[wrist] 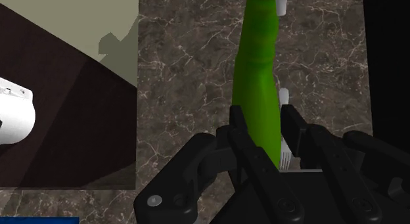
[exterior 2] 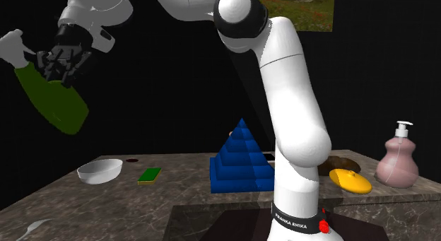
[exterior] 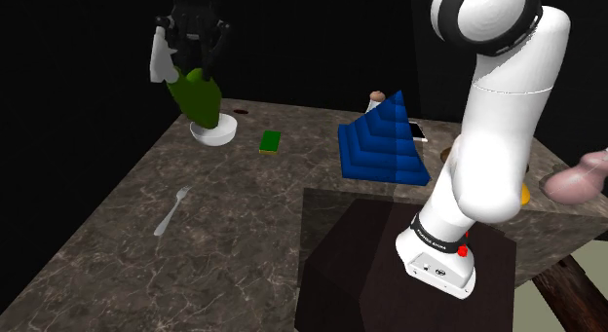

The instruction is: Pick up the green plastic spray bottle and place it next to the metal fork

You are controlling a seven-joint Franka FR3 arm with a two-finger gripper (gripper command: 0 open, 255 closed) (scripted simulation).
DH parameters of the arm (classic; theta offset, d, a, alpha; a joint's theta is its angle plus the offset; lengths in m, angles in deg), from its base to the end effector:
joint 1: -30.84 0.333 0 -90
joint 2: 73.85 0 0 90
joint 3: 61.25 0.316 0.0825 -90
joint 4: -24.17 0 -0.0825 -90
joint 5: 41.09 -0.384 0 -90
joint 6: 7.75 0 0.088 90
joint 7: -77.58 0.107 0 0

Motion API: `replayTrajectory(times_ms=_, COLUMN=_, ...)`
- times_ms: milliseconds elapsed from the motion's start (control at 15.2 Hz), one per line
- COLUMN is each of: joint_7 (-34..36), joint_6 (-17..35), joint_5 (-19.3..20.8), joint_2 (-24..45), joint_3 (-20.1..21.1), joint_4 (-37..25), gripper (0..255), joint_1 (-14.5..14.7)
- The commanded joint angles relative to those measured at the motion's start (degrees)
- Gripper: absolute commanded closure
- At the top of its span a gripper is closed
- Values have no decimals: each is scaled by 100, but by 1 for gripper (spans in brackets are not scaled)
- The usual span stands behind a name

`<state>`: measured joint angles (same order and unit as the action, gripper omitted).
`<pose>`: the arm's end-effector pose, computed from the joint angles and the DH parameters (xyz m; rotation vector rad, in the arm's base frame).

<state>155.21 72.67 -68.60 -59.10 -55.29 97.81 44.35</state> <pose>0.5630 0.2480 0.6084 -2.5049 1.3174 0.6761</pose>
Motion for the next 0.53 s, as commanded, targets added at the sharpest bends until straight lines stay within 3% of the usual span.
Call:
replayTrajectory(times_ms=0, joint_7=266, joint_6=72, joint_5=14, joint_2=211, joint_3=98, joint_4=-273, gripper=255, joint_1=173)
replayTrajectory(times_ms=264, joint_7=831, joint_6=112, joint_5=101, joint_2=835, joint_3=276, joint_4=-1128, gripper=255, joint_1=562)
replayTrajectory(times_ms=462, joint_7=699, joint_6=366, joint_5=95, joint_2=718, joint_3=260, joint_4=-727, gripper=255, joint_1=565)
